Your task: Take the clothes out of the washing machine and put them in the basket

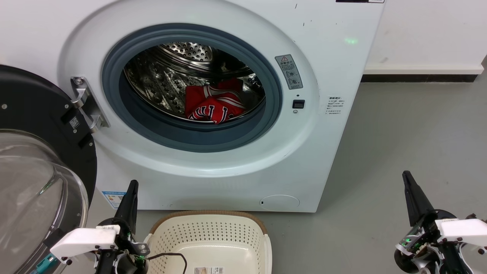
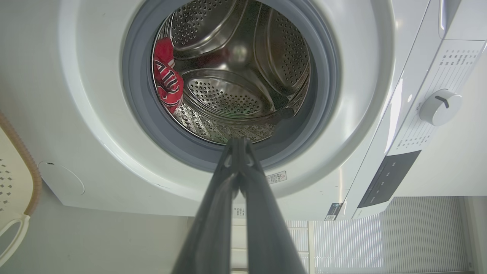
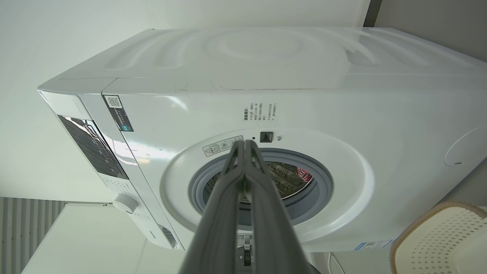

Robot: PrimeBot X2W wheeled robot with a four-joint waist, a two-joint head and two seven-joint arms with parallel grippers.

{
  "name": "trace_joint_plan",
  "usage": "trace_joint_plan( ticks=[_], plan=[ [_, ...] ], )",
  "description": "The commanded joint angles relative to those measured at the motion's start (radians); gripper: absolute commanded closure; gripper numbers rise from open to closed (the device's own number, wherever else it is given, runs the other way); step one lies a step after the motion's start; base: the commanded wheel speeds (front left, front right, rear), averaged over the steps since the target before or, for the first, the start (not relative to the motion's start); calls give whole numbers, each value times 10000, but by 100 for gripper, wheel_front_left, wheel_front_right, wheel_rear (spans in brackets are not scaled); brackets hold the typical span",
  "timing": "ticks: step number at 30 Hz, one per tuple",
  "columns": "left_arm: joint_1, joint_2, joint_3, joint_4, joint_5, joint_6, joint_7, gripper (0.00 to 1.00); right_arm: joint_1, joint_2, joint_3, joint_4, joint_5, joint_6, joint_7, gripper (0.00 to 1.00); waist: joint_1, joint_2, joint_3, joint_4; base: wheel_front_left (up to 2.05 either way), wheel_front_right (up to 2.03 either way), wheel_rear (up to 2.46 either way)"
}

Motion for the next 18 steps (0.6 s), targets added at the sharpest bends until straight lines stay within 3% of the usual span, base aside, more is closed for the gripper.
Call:
trace_joint_plan(
  ticks=[1, 18],
  plan=[
    [-61, -18, 18, -10, 4, -24, 18, 100, -130, 28, 5, 11, -46, 0, 3, 100, 0, 0, 0, 0, 0, 0, 0],
    [-61, -18, 17, -12, 4, -24, 17, 100, -130, 28, 5, 11, -45, 0, 2, 100, 0, 0, 0, 0, 0, 0, 0]
  ],
)
